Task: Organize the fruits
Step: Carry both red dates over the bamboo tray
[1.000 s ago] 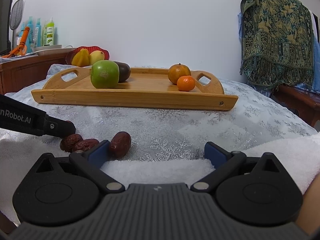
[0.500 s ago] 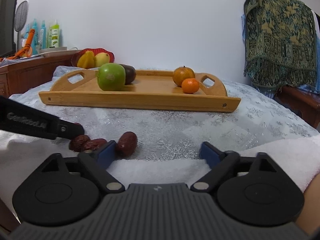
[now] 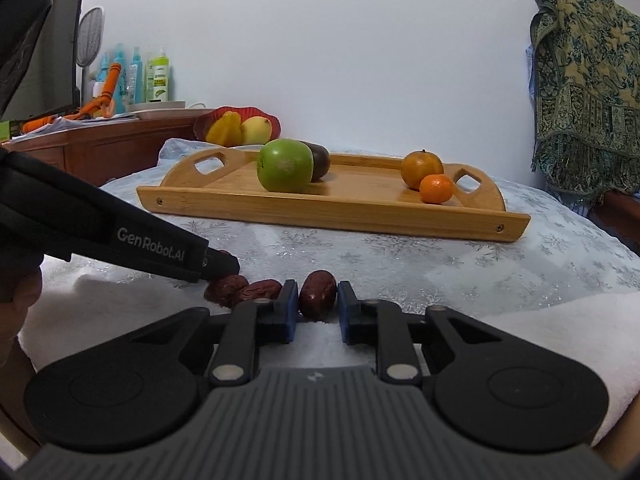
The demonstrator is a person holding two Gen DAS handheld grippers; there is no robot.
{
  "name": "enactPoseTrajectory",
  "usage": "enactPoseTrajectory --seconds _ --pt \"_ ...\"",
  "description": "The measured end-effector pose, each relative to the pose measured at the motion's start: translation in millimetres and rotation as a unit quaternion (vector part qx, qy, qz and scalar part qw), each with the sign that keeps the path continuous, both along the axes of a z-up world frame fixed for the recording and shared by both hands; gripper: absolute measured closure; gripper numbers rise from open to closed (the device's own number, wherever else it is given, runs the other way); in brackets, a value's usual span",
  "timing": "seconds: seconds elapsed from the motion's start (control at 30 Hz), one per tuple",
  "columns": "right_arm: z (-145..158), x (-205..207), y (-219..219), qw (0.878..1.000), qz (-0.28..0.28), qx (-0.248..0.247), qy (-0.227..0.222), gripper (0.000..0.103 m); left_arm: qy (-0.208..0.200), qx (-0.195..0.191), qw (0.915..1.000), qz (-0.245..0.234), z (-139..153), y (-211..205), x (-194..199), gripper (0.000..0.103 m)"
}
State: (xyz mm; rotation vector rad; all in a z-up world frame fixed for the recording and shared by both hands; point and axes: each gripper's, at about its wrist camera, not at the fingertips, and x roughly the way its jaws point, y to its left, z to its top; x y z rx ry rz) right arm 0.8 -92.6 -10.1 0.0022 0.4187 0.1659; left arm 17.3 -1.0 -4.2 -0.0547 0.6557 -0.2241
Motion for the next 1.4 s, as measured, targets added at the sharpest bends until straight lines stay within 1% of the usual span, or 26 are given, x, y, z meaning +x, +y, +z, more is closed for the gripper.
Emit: enactPoseTrajectory --seconds 0.13,0.27,0.5,0.67,0.87,1.0,1.13,1.4 --pt "2 -1 -1 1.000 -0.001 0.008 -0.004 0.080 0.000 -0.001 1.0000 0.003 1 0 0 0.087" --pt "8 0 0 1.000 0.003 0.003 -0.015 0.080 -0.010 0.007 0.9999 -0.001 5 -2 1 0.087" --pt "23 16 -13 0.999 -0.012 0.010 -0.038 0.080 -0.042 0.010 0.9990 0.008 27 3 13 0.087" --pt "34 36 -28 0.998 -0.032 0.014 -0.051 0.080 -0.060 0.008 0.9977 0.030 43 13 32 0.087" --pt "42 67 -47 0.997 -0.057 0.019 -0.048 0.080 -0.055 0.000 0.9964 0.065 51 32 62 0.087" --pt "44 82 -58 0.996 -0.079 0.016 -0.045 0.080 -0.042 -0.011 0.9956 0.082 52 46 83 0.087" --pt "47 98 -71 0.994 -0.102 0.015 -0.039 0.080 -0.034 -0.016 0.9951 0.092 51 55 100 0.087" --pt "52 130 -94 0.993 -0.113 0.018 -0.025 0.079 -0.029 -0.009 0.9943 0.102 53 59 132 0.087"
